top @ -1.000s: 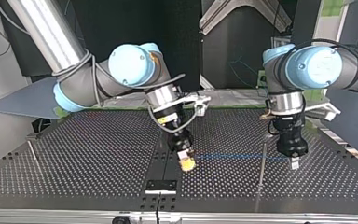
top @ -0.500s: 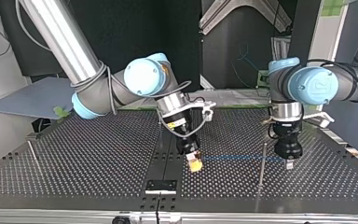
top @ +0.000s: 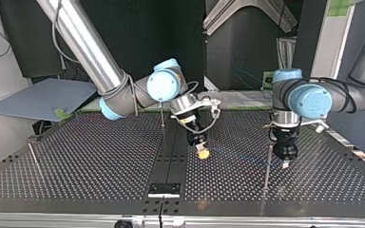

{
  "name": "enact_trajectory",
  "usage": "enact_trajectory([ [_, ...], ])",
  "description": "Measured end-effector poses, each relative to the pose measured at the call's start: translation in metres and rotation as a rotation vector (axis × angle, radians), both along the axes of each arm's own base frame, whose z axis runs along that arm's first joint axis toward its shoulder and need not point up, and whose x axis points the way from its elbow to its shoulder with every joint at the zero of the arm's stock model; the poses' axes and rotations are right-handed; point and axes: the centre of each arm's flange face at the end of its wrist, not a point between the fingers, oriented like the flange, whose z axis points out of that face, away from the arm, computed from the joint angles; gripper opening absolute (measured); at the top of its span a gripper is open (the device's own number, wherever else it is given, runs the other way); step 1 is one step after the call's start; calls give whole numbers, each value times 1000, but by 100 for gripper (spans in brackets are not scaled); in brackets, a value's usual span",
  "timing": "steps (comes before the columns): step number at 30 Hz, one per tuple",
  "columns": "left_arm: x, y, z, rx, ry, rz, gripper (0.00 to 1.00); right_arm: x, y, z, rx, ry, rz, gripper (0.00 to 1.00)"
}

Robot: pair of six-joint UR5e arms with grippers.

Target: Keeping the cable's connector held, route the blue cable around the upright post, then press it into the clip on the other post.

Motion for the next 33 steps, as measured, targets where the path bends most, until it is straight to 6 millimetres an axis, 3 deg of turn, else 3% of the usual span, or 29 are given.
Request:
enact_trajectory([
  [4,5,0,-15,-2,27,-1,0,4,-3,-29,26,33,-3,0],
  [10,9,-4,-31,-9,56,-6,0,5,-2,-54,50,66,-2,0],
  [11,10,-4,-32,-14,57,-4,13,5,-2,-57,52,70,-3,0],
  [12,10,-4,-32,-18,56,-2,13,4,-2,-60,55,74,-4,0],
  [13,10,-4,-32,-24,55,1,29,3,-2,-64,58,80,-5,0],
  [14,10,-4,-32,-29,54,3,36,3,-3,-66,61,83,-6,0],
  [18,11,-5,-31,-54,44,-1,47,-3,-3,-77,71,103,-12,0],
  [20,11,-5,-31,-69,40,-5,59,-5,-3,-82,75,114,-14,0],
  [21,11,-5,-31,-75,38,-7,59,-6,-2,-84,77,119,-14,0],
  [23,12,-6,-32,-84,36,-13,78,-8,-1,-90,81,130,-15,0],
  [24,12,-6,-32,-87,36,-15,78,-8,-1,-92,83,136,-16,0],
  [25,12,-5,-32,-92,35,-16,95,-10,0,-96,85,143,-17,0],
  [26,12,-5,-32,-95,36,-16,100,-11,0,-98,87,148,-18,0],
  [33,16,-4,-49,-127,69,-23,100,-20,6,-124,109,190,-30,0],
])
